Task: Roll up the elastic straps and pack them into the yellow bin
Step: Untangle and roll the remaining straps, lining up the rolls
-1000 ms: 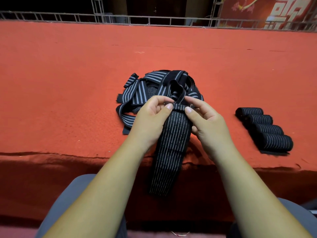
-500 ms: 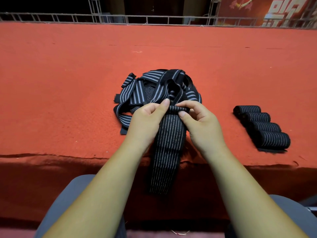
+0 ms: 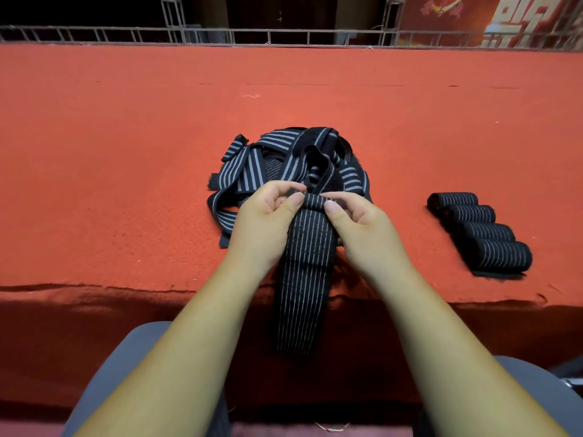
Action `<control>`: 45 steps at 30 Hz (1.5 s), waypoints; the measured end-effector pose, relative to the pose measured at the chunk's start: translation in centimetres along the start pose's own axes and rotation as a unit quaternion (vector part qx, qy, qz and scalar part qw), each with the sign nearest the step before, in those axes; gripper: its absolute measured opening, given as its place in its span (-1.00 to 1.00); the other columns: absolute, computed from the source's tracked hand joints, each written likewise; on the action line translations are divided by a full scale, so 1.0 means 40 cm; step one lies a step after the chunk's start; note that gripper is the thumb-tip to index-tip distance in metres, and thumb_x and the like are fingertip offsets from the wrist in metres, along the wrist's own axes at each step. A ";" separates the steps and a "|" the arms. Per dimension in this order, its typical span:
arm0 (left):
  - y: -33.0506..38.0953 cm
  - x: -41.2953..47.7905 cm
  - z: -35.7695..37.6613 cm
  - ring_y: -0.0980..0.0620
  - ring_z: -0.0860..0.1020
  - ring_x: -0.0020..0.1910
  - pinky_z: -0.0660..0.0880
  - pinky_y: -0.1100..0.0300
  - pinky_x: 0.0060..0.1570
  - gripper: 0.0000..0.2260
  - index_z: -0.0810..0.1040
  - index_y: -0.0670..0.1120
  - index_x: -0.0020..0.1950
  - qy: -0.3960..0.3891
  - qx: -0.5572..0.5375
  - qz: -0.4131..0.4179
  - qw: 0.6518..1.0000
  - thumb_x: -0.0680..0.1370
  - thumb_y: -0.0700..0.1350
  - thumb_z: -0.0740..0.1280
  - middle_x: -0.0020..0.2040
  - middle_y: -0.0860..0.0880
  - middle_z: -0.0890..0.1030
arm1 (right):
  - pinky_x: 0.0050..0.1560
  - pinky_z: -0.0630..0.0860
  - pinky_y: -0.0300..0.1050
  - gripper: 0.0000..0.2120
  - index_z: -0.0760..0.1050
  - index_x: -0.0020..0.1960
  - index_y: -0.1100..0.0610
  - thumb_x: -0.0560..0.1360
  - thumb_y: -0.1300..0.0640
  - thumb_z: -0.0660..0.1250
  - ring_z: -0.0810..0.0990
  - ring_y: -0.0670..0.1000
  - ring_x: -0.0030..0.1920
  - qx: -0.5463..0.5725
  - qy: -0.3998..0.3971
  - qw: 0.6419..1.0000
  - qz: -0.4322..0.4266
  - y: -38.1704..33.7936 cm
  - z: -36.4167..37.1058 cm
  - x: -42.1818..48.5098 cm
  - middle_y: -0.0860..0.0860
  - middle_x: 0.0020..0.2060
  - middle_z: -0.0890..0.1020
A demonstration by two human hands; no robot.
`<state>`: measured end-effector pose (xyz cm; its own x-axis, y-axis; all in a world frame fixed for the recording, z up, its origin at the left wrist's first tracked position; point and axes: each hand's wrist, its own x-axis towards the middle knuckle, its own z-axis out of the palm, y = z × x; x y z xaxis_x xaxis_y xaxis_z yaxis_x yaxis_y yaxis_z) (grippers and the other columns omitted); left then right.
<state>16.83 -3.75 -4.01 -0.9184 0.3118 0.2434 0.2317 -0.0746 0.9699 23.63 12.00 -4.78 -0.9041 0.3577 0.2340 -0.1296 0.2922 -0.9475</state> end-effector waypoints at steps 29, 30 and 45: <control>-0.021 0.000 -0.005 0.09 0.66 -0.04 0.58 0.14 0.00 -0.79 0.76 0.06 0.13 0.028 0.030 0.019 0.999 0.59 -0.23 0.54 -0.06 -0.02 0.74 | 0.28 0.58 0.00 -0.76 0.60 0.28 -0.12 0.76 -0.11 0.20 0.69 -0.18 0.15 -0.019 0.007 1.000 0.019 0.008 0.013 0.002 -0.20 0.11 0.74; -0.022 0.000 -0.006 0.12 0.64 -0.07 0.55 0.18 -0.06 -0.80 0.76 0.06 0.13 0.029 0.035 0.017 0.999 0.59 -0.22 0.53 -0.09 0.03 0.72 | 0.23 0.59 0.02 -0.79 0.59 0.26 -0.11 0.76 -0.06 0.20 0.70 -0.16 0.10 -0.013 0.004 1.000 0.016 0.009 0.012 0.002 -0.19 0.08 0.74; 0.000 0.003 0.003 0.01 0.74 0.02 0.62 -0.03 0.13 -0.87 0.80 -0.03 0.08 0.033 -0.028 -0.053 0.998 0.64 -0.06 0.46 0.00 -0.03 0.80 | 0.15 0.60 -0.03 -0.80 0.56 0.33 -0.14 0.77 0.04 0.25 0.68 -0.14 0.00 0.048 -0.013 0.998 0.026 -0.017 0.022 -0.007 -0.20 0.04 0.73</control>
<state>16.77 -3.60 -3.96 -0.9562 0.2587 0.1367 0.1148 -0.0978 0.9886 23.60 10.91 -4.41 -0.9209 0.3459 0.1798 -0.1201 0.1871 -0.9750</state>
